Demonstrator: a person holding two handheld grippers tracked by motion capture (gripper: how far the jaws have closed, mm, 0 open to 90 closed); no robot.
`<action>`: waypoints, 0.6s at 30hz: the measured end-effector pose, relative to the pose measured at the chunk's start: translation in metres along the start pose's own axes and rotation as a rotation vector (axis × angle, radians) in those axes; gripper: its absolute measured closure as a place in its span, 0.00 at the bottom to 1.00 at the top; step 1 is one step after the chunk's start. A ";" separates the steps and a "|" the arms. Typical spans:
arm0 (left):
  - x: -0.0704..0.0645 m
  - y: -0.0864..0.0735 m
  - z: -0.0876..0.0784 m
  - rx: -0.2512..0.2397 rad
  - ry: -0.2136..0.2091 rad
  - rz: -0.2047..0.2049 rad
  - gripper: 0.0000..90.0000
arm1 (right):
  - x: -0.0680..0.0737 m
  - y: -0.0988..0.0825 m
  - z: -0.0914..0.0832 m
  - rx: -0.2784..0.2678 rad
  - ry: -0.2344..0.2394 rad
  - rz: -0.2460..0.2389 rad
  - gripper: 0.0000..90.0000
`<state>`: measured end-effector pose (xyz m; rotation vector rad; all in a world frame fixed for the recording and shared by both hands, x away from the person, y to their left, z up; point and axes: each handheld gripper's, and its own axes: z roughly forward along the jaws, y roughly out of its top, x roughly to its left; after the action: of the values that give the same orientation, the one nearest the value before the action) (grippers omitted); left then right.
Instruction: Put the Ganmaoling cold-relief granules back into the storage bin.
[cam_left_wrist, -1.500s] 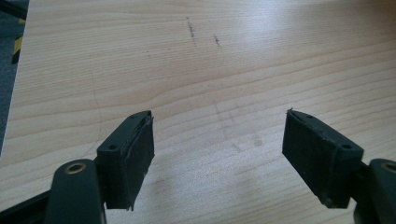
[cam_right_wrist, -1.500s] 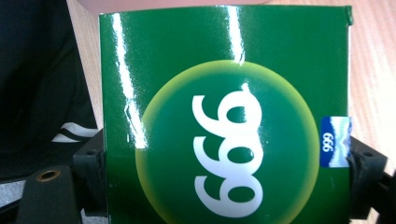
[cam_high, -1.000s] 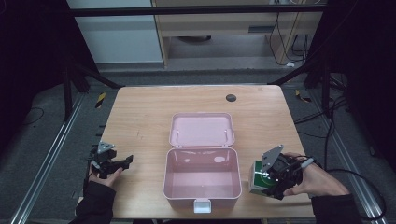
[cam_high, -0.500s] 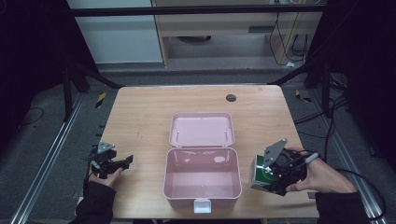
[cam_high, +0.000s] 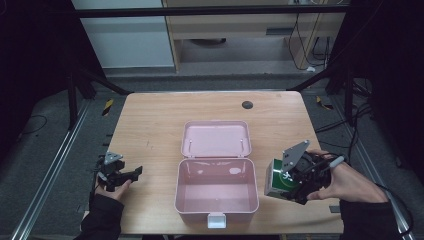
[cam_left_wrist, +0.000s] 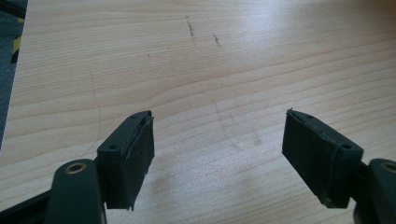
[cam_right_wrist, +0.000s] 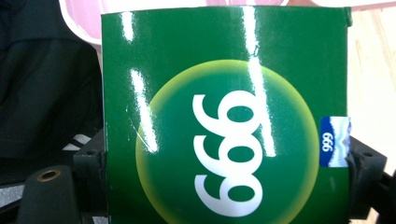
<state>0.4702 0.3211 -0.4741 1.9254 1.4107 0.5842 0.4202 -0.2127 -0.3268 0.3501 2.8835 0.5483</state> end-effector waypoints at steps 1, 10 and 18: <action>0.000 0.000 0.000 -0.001 0.000 -0.002 0.27 | 0.000 0.001 -0.002 -0.002 -0.001 -0.001 0.18; 0.000 0.000 0.001 0.001 0.000 -0.002 0.27 | 0.000 0.013 -0.014 -0.007 -0.015 -0.017 0.18; 0.000 0.000 0.001 0.001 0.001 -0.003 0.27 | 0.000 0.026 -0.021 -0.009 -0.017 -0.031 0.18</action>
<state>0.4706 0.3211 -0.4745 1.9237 1.4140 0.5829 0.4210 -0.1962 -0.2976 0.3068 2.8645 0.5495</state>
